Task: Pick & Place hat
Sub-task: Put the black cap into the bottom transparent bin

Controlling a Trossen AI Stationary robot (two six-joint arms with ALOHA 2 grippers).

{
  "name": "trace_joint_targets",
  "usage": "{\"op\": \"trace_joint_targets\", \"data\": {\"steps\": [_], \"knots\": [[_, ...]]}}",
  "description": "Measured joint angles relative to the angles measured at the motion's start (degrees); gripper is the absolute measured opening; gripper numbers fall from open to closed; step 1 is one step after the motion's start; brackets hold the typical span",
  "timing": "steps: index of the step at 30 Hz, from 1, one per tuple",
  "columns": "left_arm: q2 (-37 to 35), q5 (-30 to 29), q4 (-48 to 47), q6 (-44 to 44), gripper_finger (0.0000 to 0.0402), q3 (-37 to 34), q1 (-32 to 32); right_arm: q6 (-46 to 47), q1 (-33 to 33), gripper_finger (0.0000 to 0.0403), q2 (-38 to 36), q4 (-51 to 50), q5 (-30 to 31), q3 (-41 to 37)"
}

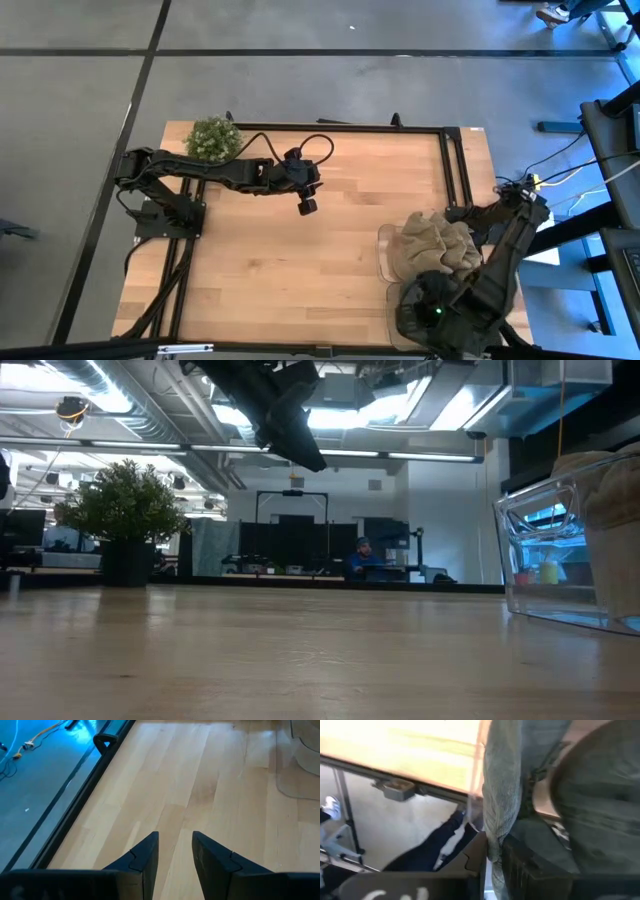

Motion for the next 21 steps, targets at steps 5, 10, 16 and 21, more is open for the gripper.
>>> {"op": "trace_joint_targets", "data": {"steps": [5, 10, 16, 21], "knots": [[0.0, 0.0, 0.0, 0.0, 0.0114, 0.0, 0.0, 0.1, -2.3, 0.0040, 0.0, 2.0, 0.5, -1.6], [0.0, 0.0, -0.1, 0.3, 0.0114, 0.0, 0.0, 0.8, -2.3, 0.0045, 0.0, 2.3, -0.8, -2.5], [0.0, 0.0, -0.5, 0.4, 0.0114, 0.0, 0.0, 0.3, -0.6, 0.0046, 0.0, 1.2, -5.3, -2.3], [0.0, 0.0, -0.2, 0.5, 0.0114, 0.0, 0.0, -0.4, 1.0, 0.0046, 0.0, -5.5, -14.5, -2.3]]}}
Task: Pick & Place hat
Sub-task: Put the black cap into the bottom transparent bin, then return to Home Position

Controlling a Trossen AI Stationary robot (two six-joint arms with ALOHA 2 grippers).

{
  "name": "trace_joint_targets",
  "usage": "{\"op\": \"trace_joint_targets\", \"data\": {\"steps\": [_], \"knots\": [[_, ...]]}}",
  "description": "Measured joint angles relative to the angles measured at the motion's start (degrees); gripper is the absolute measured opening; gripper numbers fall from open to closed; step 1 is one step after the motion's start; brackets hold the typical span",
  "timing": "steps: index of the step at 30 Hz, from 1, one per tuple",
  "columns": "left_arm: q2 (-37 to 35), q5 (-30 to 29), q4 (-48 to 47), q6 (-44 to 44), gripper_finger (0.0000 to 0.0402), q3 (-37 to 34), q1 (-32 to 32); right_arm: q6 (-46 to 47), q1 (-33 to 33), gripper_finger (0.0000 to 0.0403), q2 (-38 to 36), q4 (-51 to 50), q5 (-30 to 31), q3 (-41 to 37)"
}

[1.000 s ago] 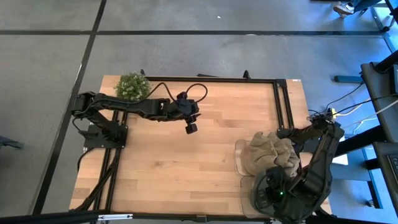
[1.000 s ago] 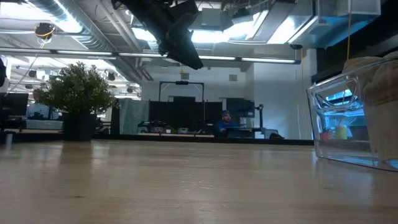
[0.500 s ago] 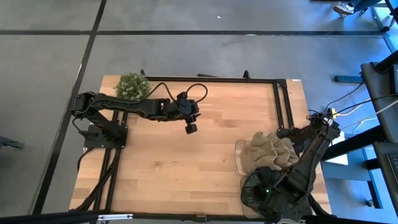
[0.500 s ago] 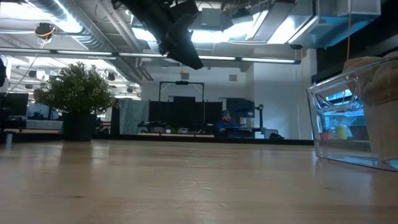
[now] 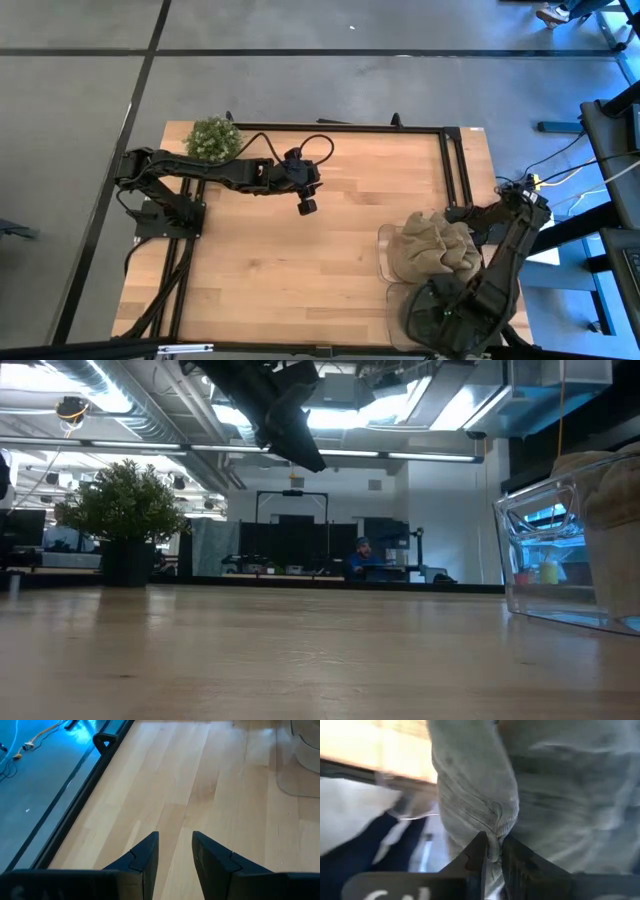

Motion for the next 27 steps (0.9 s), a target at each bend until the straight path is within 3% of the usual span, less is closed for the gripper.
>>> {"op": "trace_joint_targets", "data": {"steps": [5, 10, 14, 17, 24, 27], "knots": [[0.0, 0.0, 0.2, 0.0, 0.0114, 0.0, 0.0, -3.1, 0.5, 0.0056, 0.0, -7.4, -2.8, 0.0], [0.0, 0.0, 0.2, 0.0, 0.0114, 0.0, 0.0, -10.2, 0.3, 0.0058, 0.0, -7.8, -2.3, 0.0], [0.0, 0.0, 0.2, 0.0, 0.0114, 0.0, 0.0, -10.8, -0.6, 0.0069, 0.0, -8.8, -2.8, 0.0], [0.0, -0.5, 0.2, 0.0, 0.0114, 0.0, 0.0, -11.2, -0.6, 0.0102, -0.1, -8.8, -2.8, 0.0], [0.0, -5.3, -0.3, 0.0, 0.0114, 0.0, 0.0, -12.2, -0.6, 0.0225, -0.2, -9.0, -3.4, 0.6], [-0.3, -8.2, -1.9, -0.4, 0.0114, 0.0, 0.0, -16.5, -0.6, 0.0258, -1.5, -8.9, -2.8, 2.3]]}}
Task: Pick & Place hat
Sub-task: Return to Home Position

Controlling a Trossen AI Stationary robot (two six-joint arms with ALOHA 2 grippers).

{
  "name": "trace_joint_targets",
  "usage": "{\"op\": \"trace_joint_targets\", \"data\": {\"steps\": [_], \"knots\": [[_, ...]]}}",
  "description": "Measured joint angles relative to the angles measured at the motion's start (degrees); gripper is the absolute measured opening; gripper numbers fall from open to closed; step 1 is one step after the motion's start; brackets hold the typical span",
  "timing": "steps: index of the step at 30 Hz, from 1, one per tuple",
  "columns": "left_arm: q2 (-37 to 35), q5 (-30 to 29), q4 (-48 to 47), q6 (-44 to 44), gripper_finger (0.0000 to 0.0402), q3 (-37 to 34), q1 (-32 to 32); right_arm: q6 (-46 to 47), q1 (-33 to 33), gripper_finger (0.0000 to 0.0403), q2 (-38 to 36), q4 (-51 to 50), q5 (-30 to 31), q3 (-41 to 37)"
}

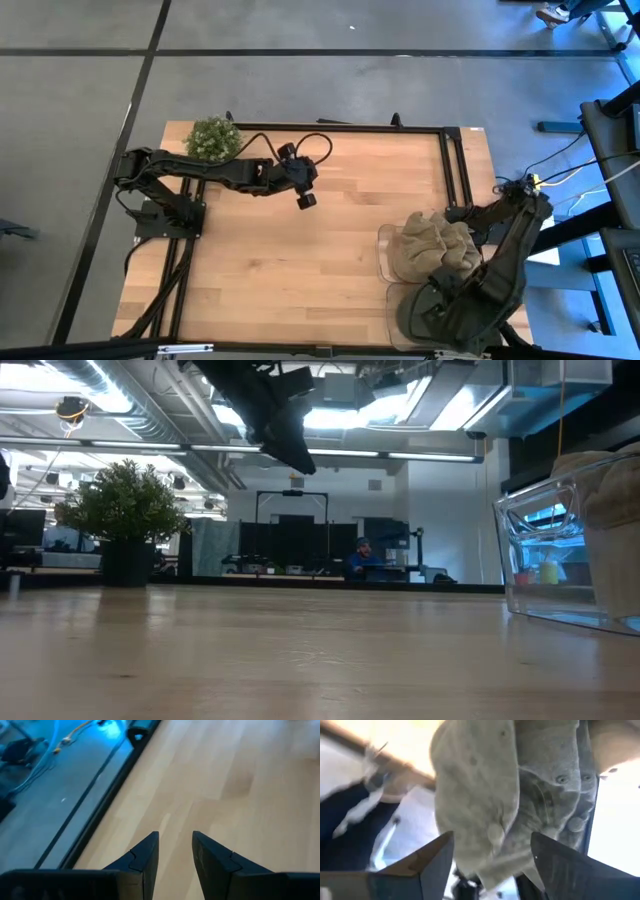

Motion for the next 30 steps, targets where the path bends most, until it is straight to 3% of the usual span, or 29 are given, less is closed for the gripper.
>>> {"op": "trace_joint_targets", "data": {"steps": [2, 4, 8, 10, 14, 18, 21, 26, 30], "knots": [[-0.5, -1.1, 0.3, -2.2, 0.0114, 0.0, 0.0, -3.5, -0.3, 0.0272, -1.4, 0.0, 0.4, 1.2], [-2.2, -0.3, 0.2, -3.2, 0.0114, -0.1, 0.0, -4.8, -0.8, 0.0280, -3.0, 0.1, 5.4, 2.1], [-6.9, 5.7, 0.8, -2.8, 0.0114, 0.0, -0.1, -19.6, -2.3, 0.0284, -7.3, 1.6, 31.5, 2.1], [-9.8, 7.5, 0.6, -2.8, 0.0114, 0.0, -0.1, -29.3, -3.9, 0.0282, -10.0, 3.5, 37.7, 2.2], [-16.0, 5.7, -2.3, -2.6, 0.0114, 0.0, -0.7, -43.5, -8.7, 0.0281, -15.2, 3.6, 37.1, 2.2], [-21.8, 2.0, -11.1, -3.2, 0.0114, 0.0, -1.5, -59.7, -14.2, 0.0282, -19.5, 3.5, 37.1, 2.2], [-24.9, 2.7, -18.4, -9.6, 0.0114, 0.0, -2.1, -70.2, -17.6, 0.0283, -22.7, 3.5, 37.1, 2.2], [-29.6, 7.0, -19.6, -12.1, 0.0114, 0.0, -4.2, -82.2, -20.1, 0.0283, -28.9, 6.0, 37.1, 0.8], [-32.3, 18.0, -11.3, -9.0, 0.0114, -0.4, -4.6, -90.8, -21.8, 0.0283, -36.3, 19.7, 36.6, -8.9]]}}
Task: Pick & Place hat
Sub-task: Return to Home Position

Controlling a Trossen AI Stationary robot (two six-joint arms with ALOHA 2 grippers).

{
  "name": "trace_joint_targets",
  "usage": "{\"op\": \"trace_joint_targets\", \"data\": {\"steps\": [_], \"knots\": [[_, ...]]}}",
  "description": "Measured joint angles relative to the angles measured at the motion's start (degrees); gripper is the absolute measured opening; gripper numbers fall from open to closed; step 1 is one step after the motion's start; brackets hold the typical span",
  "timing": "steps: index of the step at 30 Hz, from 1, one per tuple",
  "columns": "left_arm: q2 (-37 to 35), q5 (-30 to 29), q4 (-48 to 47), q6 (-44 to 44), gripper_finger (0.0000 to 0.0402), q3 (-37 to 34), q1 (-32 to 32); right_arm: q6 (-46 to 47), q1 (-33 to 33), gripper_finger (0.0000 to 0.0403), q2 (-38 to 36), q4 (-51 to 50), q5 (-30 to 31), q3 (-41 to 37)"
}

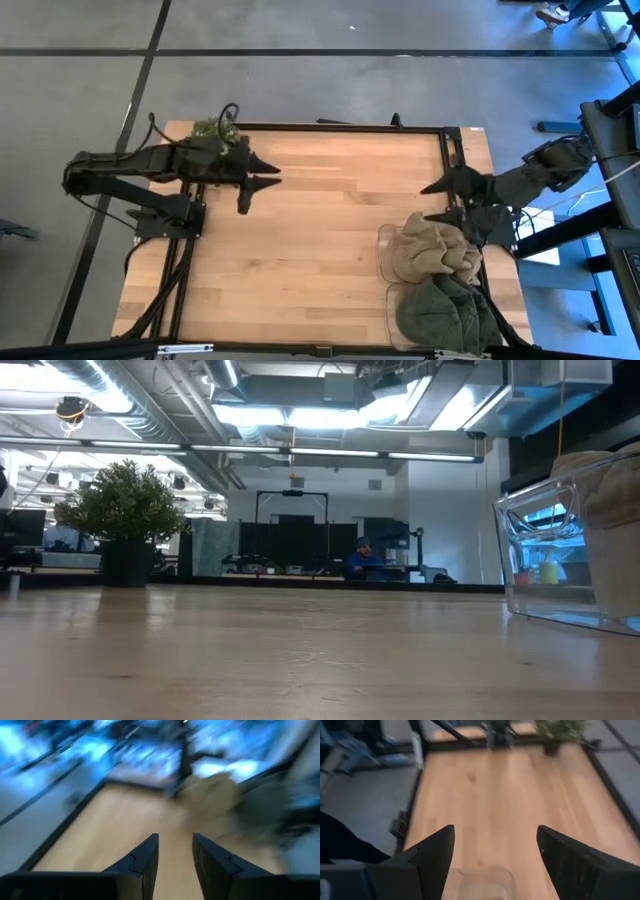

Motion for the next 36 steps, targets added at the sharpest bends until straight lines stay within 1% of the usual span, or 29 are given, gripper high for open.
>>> {"op": "trace_joint_targets", "data": {"steps": [2, 4, 6, 8, 10, 16, 18, 21, 25, 30, 33, 36], "knots": [[-0.6, 5.3, 7.8, 1.7, 0.0114, -2.1, 0.0, -2.6, -1.2, 0.0283, -3.8, 8.7, -2.7, -7.6], [-1.2, 7.8, 12.1, 2.4, 0.0114, -5.1, 0.2, -4.1, -2.4, 0.0283, -7.2, 16.2, -5.9, -15.2], [-2.5, 8.0, 13.4, 1.4, 0.0114, -8.6, 1.1, -5.5, -3.1, 0.0283, -10.4, 23.4, -7.5, -22.0], [-5.3, 7.6, 14.0, -0.8, 0.0114, -11.9, 2.3, -6.6, -3.4, 0.0283, -14.2, 29.5, -8.6, -27.8], [-8.9, 7.5, 16.5, -2.5, 0.0114, -15.5, 3.7, -6.8, -3.9, 0.0283, -18.2, 33.5, -9.2, -32.4], [-19.6, 8.3, 26.8, -3.1, 0.0114, -26.2, 6.5, -7.6, -4.2, 0.0283, -29.5, 42.5, -9.2, -45.3], [-21.5, 8.5, 28.8, -4.0, 0.0114, -29.5, 7.0, -8.2, -4.2, 0.0283, -32.8, 43.8, -9.2, -48.5], [-23.8, 8.5, 28.9, -4.8, 0.0114, -33.9, 8.2, -8.3, -4.2, 0.0283, -37.9, 45.6, -9.1, -52.6], [-27.5, 8.7, 31.8, -5.3, 0.0114, -39.0, 11.2, -9.1, -4.2, 0.0283, -45.3, 47.0, -5.7, -56.1], [-31.9, 14.5, 35.5, -6.0, 0.0114, -43.8, 16.2, -12.5, -4.2, 0.0283, -53.2, 46.4, -3.3, -58.8], [-33.4, 18.0, 38.0, -6.4, 0.0114, -46.6, 19.0, -12.7, -4.2, 0.0283, -57.2, 45.7, -3.2, -60.2], [-34.2, 19.0, 41.4, -8.1, 0.0114, -49.7, 21.4, -12.8, -4.2, 0.0283, -60.7, 46.1, -3.1, -62.5]]}}
